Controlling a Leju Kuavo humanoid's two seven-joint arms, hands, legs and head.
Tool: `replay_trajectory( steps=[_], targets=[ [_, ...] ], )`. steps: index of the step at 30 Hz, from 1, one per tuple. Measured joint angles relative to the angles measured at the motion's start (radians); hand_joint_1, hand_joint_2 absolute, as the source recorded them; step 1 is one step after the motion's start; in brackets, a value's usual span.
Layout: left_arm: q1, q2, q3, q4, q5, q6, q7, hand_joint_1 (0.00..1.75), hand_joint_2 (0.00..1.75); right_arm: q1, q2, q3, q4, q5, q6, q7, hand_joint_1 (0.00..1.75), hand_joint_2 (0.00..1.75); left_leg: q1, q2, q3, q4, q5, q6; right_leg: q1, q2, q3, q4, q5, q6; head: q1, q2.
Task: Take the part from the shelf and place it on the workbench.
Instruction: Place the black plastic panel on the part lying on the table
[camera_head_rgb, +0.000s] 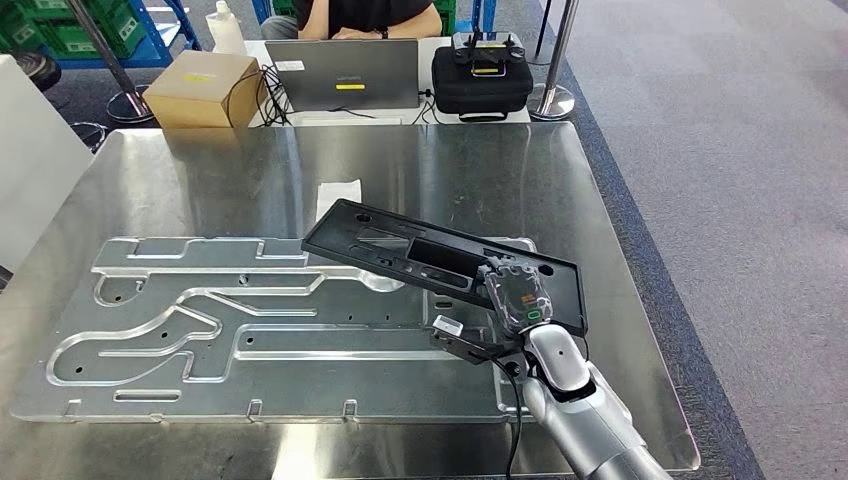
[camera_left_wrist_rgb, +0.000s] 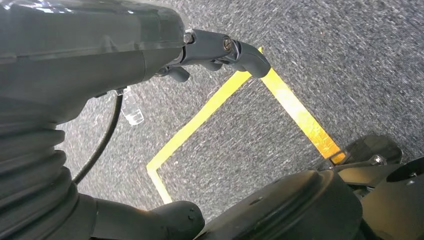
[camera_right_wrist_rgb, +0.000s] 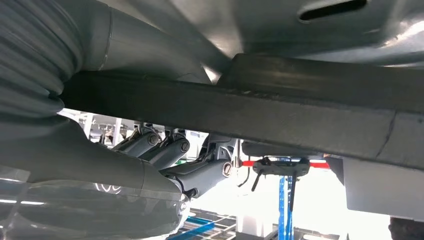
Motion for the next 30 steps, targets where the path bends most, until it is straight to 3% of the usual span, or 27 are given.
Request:
replay_trajectory(
  steps=[13,19,30],
  targets=[
    [-0.001,0.002,-0.002,0.0,-0.01,-0.009,0.0,0.0,1.75,-0.075,0.028,0.016,0.107,-0.001,-0.014,-0.008,1.75,1.75,0.0,0.0,0.005,0.0,0.0,0.003,0.0,0.0,0.007,-0.004,0.002,0.003,0.0,0.0],
    [-0.004,0.003,-0.01,0.0,-0.033,-0.008,0.002,0.0,1.75,-0.101,0.096,0.054,0.149,-0.015,-0.028,-0.053,1.75,1.75,0.0,0.003,0.006,0.0,0.0,0.002,0.0,0.004,0.007,-0.004,0.003,0.003,0.0,0.0],
    [-0.009,0.005,-0.018,0.0,-0.057,-0.008,-0.006,0.0,1.75,-0.131,0.16,0.109,0.195,-0.081,-0.015,-0.082,1.75,1.75,0.004,0.034,0.007,-0.002,-0.009,-0.006,0.008,0.036,0.004,-0.004,0.006,-0.003,0.001,0.0]
  ],
)
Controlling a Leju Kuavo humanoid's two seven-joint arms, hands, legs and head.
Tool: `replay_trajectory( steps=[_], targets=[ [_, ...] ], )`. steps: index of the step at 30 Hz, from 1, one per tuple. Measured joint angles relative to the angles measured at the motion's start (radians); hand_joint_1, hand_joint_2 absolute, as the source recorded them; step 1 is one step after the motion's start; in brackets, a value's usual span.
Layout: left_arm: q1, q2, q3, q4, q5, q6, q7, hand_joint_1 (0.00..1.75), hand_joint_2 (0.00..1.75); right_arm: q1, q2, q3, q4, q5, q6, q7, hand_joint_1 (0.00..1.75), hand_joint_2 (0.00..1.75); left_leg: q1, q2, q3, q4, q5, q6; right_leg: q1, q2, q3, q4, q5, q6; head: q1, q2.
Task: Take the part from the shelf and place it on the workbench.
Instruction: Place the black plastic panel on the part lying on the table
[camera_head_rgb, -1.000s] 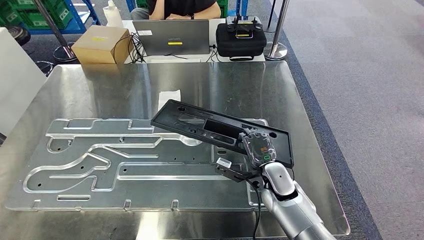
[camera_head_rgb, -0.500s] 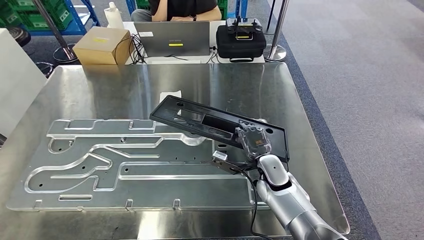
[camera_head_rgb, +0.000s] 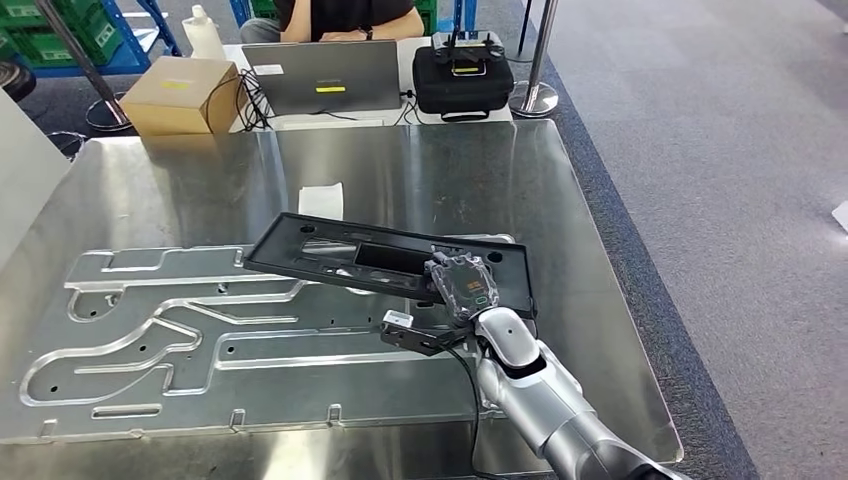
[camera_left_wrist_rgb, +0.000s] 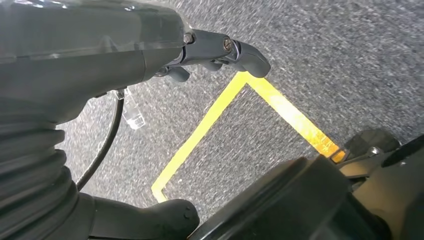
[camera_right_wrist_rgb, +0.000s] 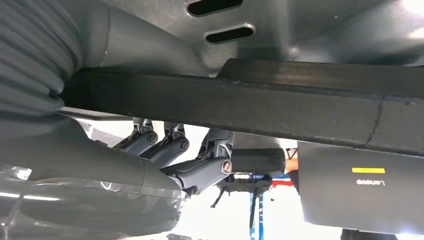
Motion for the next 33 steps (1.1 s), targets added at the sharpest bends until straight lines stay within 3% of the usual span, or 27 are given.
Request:
replay_trajectory(
  steps=[5,23,27,33],
  targets=[
    [-0.009,0.002,0.0,0.0,-0.011,-0.002,-0.005,0.0,1.75,-0.024,0.017,0.034,0.04,-0.038,-0.013,0.009,1.75,1.75,0.001,0.011,0.005,-0.004,-0.002,0.0,0.001,0.013,-0.001,0.0,0.002,-0.003,-0.001,0.0],
    [-0.017,0.003,0.0,0.0,-0.023,-0.01,0.01,0.0,1.75,-0.048,0.035,0.057,0.097,-0.043,-0.038,0.019,1.75,1.75,0.003,0.011,0.012,-0.013,0.0,-0.002,0.004,0.013,0.002,0.0,0.0,-0.011,0.0,0.0],
    [-0.014,0.005,0.005,0.0,-0.013,-0.005,-0.007,0.0,1.75,-0.045,0.027,0.07,0.041,-0.014,-0.016,0.06,1.75,1.75,0.003,0.011,0.011,-0.013,0.001,-0.003,0.004,0.013,0.0,0.0,0.0,-0.012,-0.001,0.0],
    [-0.005,0.007,0.023,0.0,-0.021,0.006,-0.023,0.0,1.75,-0.065,-0.031,0.096,-0.172,0.016,0.12,0.122,1.75,1.75,0.003,0.003,0.006,-0.012,0.005,-0.005,0.003,0.002,-0.009,0.0,0.0,-0.013,-0.001,0.0]
  ],
)
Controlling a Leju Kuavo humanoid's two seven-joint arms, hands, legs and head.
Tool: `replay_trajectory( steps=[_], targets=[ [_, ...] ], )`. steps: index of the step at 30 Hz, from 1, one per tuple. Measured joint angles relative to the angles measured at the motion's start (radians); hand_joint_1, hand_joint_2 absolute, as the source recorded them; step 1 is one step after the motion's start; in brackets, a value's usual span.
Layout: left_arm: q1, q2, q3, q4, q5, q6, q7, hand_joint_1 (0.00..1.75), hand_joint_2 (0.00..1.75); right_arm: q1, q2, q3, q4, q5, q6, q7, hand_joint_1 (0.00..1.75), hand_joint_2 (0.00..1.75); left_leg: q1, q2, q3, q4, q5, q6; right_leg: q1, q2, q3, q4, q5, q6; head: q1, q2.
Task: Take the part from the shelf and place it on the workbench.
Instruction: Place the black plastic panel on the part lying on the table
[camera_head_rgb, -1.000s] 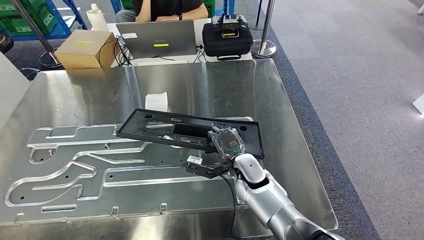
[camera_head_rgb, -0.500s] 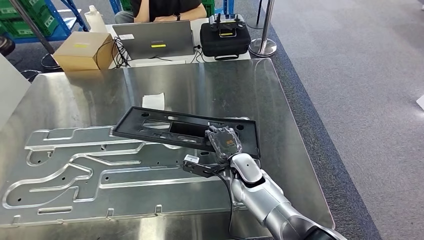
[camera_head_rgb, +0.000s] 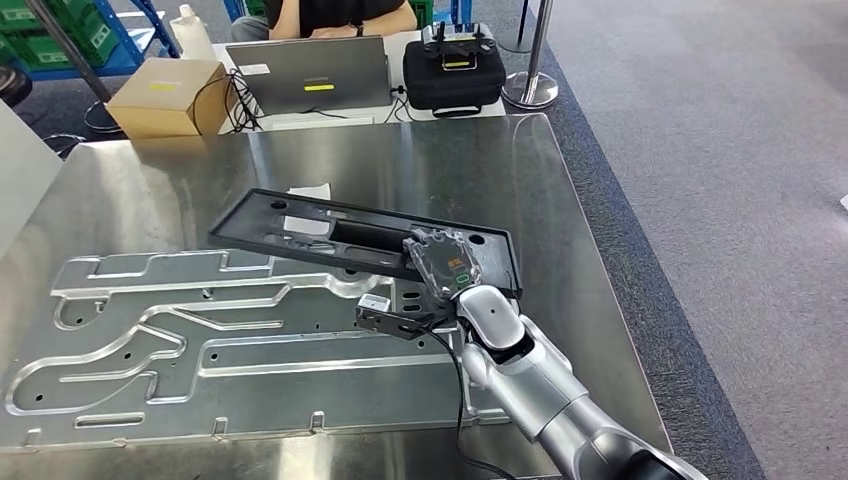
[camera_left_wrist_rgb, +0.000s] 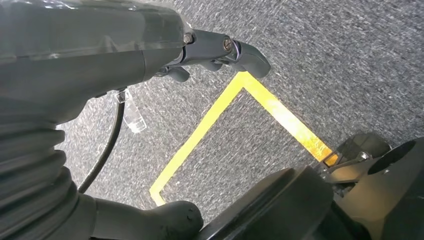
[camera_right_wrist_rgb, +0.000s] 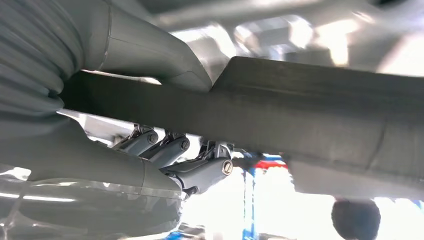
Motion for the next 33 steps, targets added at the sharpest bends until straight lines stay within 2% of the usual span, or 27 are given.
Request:
replay_trajectory(
  steps=[5,15,24,33],
  targets=[
    [0.003,0.0,0.005,0.0,-0.015,-0.001,-0.007,0.0,1.75,-0.063,-0.028,0.018,-0.034,0.012,0.053,0.004,1.75,1.75,0.0,-0.023,-0.008,0.0,0.003,-0.002,-0.001,-0.025,0.0,0.0,-0.005,-0.003,0.0,0.0],
    [0.004,0.0,0.013,0.0,-0.031,-0.006,-0.005,0.0,1.75,-0.104,-0.031,0.059,0.04,-0.002,0.069,-0.011,1.75,1.75,0.0,-0.032,-0.013,0.0,0.003,-0.003,-0.003,-0.033,0.0,-0.004,-0.005,-0.002,0.0,0.0],
    [0.003,0.0,0.026,0.0,-0.046,-0.009,0.003,0.0,1.75,-0.113,0.011,0.09,0.167,0.003,0.064,-0.014,1.75,1.75,-0.001,-0.034,-0.014,0.001,0.004,-0.002,-0.004,-0.034,0.001,-0.006,-0.005,-0.002,0.001,0.0],
    [-0.005,0.0,0.028,0.0,-0.059,-0.037,0.002,0.0,1.75,-0.15,0.083,0.1,0.288,0.01,0.033,-0.02,1.75,1.75,-0.001,-0.034,-0.012,0.001,0.004,-0.002,-0.004,-0.034,0.003,-0.007,-0.005,-0.002,0.0,0.0]
  ],
)
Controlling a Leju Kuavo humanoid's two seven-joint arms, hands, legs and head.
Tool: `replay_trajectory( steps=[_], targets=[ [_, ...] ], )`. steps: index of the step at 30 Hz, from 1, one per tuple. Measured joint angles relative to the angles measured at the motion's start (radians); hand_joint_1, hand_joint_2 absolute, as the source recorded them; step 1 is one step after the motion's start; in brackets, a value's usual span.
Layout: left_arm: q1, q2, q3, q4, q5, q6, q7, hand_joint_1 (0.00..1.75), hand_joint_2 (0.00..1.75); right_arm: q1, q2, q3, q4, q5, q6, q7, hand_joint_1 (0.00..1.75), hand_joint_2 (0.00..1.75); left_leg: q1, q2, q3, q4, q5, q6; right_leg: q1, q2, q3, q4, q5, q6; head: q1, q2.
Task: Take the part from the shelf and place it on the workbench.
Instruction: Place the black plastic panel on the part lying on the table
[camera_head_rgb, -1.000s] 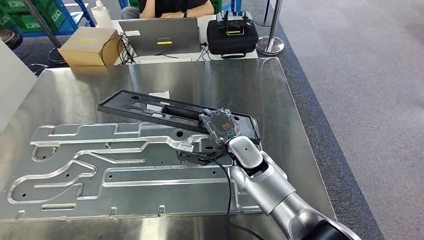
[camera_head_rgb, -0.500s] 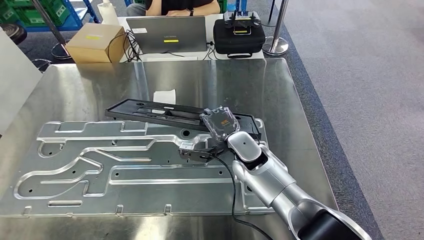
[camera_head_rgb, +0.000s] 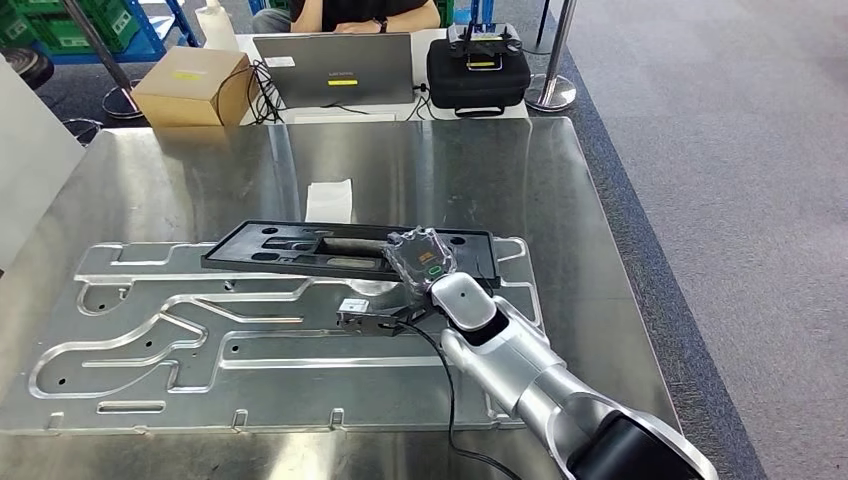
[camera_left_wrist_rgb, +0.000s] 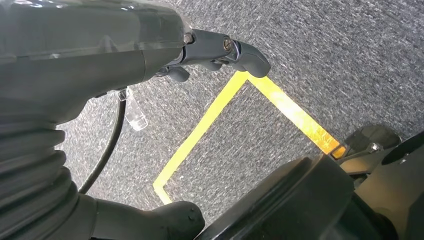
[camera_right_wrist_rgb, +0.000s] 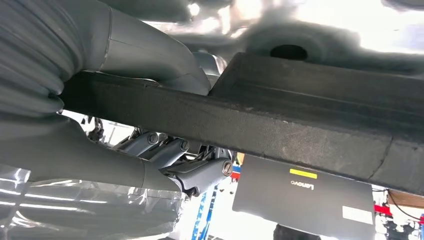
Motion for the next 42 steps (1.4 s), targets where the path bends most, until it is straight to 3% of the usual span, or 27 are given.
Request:
replay_trajectory(
  steps=[8,19,23,42],
  targets=[
    [-0.003,0.0,0.001,0.0,-0.006,-0.006,-0.026,0.0,1.75,-0.029,0.039,0.0,0.086,-0.004,-0.027,-0.009,1.75,1.75,0.0,0.0,0.002,0.0,0.0,0.0,0.0,0.0,0.002,0.0,0.0,0.0,0.0,0.0],
    [-0.005,0.0,0.002,0.0,-0.012,0.003,-0.054,0.0,1.75,-0.036,0.042,0.0,0.122,-0.004,-0.046,-0.011,1.75,1.75,0.0,0.0,0.004,0.0,0.001,0.001,0.0,0.0,0.004,0.0,0.0,0.001,0.0,0.0],
    [-0.005,0.0,0.002,0.0,-0.012,0.004,-0.058,0.0,1.75,-0.035,0.041,0.0,0.127,-0.004,-0.045,-0.009,0.0,0.0,0.0,0.0,0.004,0.0,0.001,0.001,-0.001,0.0,0.005,0.0,0.0,0.001,0.0,0.0],
    [-0.004,0.0,0.003,0.0,-0.015,-0.005,-0.085,0.0,1.75,-0.018,0.02,-0.025,0.134,-0.001,-0.057,-0.013,0.0,0.0,-0.001,0.0,0.001,0.0,0.001,0.002,-0.001,-0.002,0.002,-0.001,0.001,0.001,0.0,0.0]
  ],
)
